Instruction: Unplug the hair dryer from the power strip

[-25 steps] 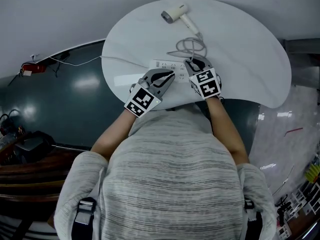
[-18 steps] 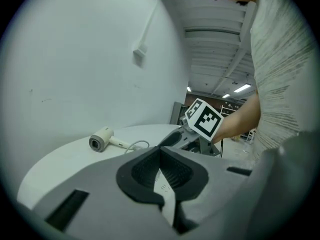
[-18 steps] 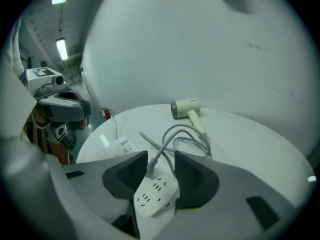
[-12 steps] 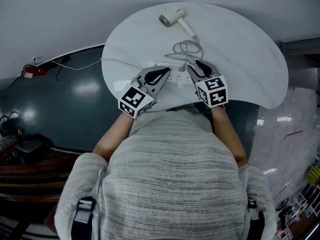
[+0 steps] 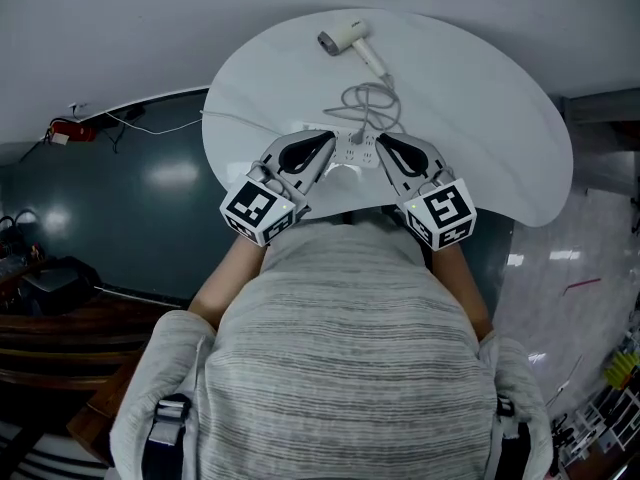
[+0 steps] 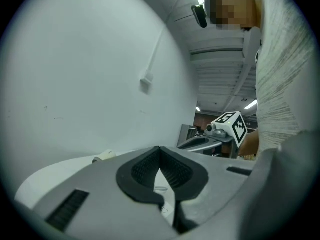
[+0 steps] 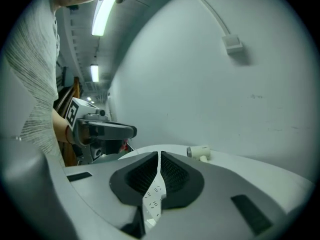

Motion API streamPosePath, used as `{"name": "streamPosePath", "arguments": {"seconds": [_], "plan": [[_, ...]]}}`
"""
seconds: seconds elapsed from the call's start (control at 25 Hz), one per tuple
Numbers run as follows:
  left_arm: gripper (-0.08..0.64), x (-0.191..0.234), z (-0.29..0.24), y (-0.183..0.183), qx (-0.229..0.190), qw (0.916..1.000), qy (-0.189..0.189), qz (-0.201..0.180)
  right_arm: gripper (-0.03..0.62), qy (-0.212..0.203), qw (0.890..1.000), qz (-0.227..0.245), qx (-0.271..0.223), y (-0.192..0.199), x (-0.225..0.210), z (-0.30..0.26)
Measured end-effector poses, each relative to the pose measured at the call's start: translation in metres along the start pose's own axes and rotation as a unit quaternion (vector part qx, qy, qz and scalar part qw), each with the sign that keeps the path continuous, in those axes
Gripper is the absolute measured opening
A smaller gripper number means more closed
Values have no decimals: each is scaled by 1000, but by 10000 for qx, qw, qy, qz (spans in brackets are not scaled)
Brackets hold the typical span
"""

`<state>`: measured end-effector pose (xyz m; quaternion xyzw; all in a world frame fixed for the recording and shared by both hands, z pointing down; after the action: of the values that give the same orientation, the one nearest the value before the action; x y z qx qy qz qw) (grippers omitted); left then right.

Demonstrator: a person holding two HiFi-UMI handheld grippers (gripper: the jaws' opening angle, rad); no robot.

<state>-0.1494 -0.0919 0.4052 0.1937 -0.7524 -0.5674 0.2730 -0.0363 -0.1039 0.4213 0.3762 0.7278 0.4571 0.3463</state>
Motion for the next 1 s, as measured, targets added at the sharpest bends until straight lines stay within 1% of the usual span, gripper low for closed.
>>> {"name": "streamPosePath", "arguments": {"seconds": [0.16, 0.32, 0.56, 0.72, 1.0], "plan": [[6, -15, 3, -5, -135, 9997, -175, -69, 26, -314, 9992, 212, -162, -8, 9, 15], [6, -38, 5, -1, -185, 9994, -283, -37, 25, -470, 9982, 363, -116, -7, 13, 30], [6, -75, 5, 14, -166, 9989, -436, 20, 25, -811, 9957, 443, -100, 0, 17, 47], [6, -95, 5, 22, -149, 9988, -472, 36, 25, -995, 9938, 471, -128, 3, 19, 56], [6, -107, 8, 21, -251, 9972, -697, -23, 25, -1338, 9892, 562, -192, 2, 27, 65]]}}
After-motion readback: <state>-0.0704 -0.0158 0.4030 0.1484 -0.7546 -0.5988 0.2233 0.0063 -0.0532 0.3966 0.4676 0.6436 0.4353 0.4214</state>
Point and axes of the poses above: the fingertips, and each gripper's own axes: z backward along the fingers, x to its left, y out of its underside, the point moved 3 cm from there along z, backward along the fingers, and after that the axes turned 8 degrees about -y, right-handed, at the moved point
